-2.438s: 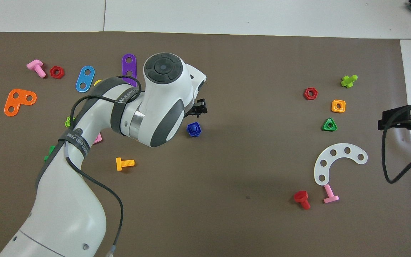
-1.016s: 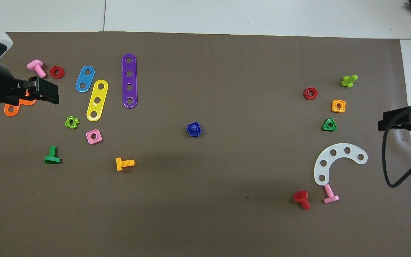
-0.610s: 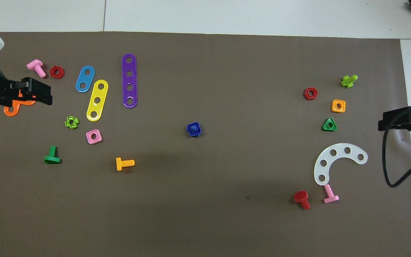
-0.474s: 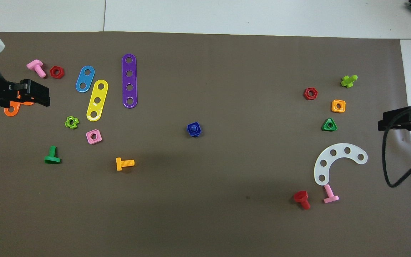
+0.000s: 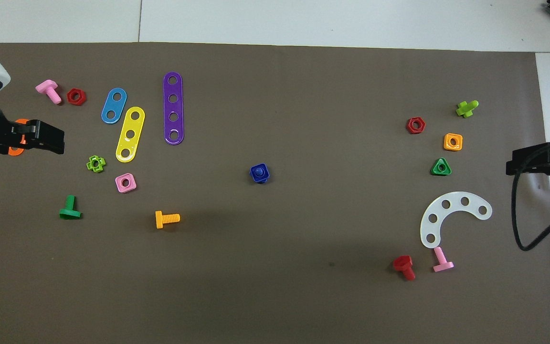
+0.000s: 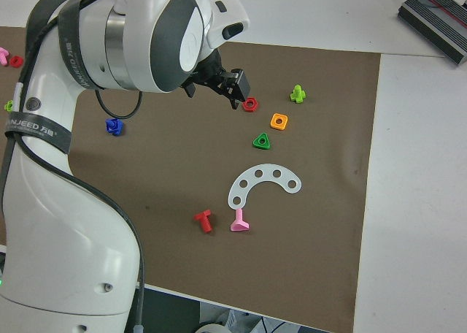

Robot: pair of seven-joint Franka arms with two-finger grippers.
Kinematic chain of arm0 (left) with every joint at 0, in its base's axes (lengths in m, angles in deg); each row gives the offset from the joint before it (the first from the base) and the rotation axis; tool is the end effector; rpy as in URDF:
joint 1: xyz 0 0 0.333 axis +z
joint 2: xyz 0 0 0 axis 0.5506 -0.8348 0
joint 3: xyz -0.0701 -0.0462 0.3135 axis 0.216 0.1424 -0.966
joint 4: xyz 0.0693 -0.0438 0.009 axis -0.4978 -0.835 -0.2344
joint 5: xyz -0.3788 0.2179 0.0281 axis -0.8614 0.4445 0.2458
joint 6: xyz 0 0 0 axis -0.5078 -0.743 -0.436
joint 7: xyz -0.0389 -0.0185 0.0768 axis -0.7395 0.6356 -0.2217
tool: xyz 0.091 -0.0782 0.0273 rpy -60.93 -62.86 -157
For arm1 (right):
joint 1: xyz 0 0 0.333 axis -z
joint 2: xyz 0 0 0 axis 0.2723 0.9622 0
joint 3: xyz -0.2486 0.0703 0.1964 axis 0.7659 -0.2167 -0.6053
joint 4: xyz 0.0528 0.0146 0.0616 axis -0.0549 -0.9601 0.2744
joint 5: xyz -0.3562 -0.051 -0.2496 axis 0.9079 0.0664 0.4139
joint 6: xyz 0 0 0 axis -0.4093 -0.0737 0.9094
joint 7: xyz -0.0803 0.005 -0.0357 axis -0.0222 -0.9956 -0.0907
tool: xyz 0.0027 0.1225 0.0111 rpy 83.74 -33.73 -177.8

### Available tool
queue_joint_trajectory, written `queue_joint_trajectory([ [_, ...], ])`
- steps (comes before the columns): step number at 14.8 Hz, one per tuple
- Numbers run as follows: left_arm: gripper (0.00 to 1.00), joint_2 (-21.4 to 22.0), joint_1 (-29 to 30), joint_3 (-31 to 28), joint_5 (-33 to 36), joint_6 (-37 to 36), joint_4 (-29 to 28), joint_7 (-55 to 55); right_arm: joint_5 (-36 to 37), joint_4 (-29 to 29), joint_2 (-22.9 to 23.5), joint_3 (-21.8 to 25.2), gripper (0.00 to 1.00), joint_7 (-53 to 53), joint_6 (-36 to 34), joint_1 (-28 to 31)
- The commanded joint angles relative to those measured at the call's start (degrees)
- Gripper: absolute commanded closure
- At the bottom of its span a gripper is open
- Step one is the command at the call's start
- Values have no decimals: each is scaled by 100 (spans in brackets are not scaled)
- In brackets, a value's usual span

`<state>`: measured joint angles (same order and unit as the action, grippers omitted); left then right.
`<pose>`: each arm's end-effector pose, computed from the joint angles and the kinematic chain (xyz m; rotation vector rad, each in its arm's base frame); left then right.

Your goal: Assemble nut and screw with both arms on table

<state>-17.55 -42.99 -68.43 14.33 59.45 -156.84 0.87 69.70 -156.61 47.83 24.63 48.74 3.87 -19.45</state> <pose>0.6104 -0.0629 0.6078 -3.1089 0.0771 0.0217 0.5669 -0.0095 0.6431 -3.1193 0.2724 0.0136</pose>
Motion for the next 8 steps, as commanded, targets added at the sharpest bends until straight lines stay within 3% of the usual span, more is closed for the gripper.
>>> queue_joint_trajectory([
  [1,3,246,27,38,78,229,-389,-84,-9,-80,-88,10,0,-48,17,-22],
  [8,0,273,36,29,78,238,-407,-330,-9,-80,-88,10,0,-48,17,-22],
])
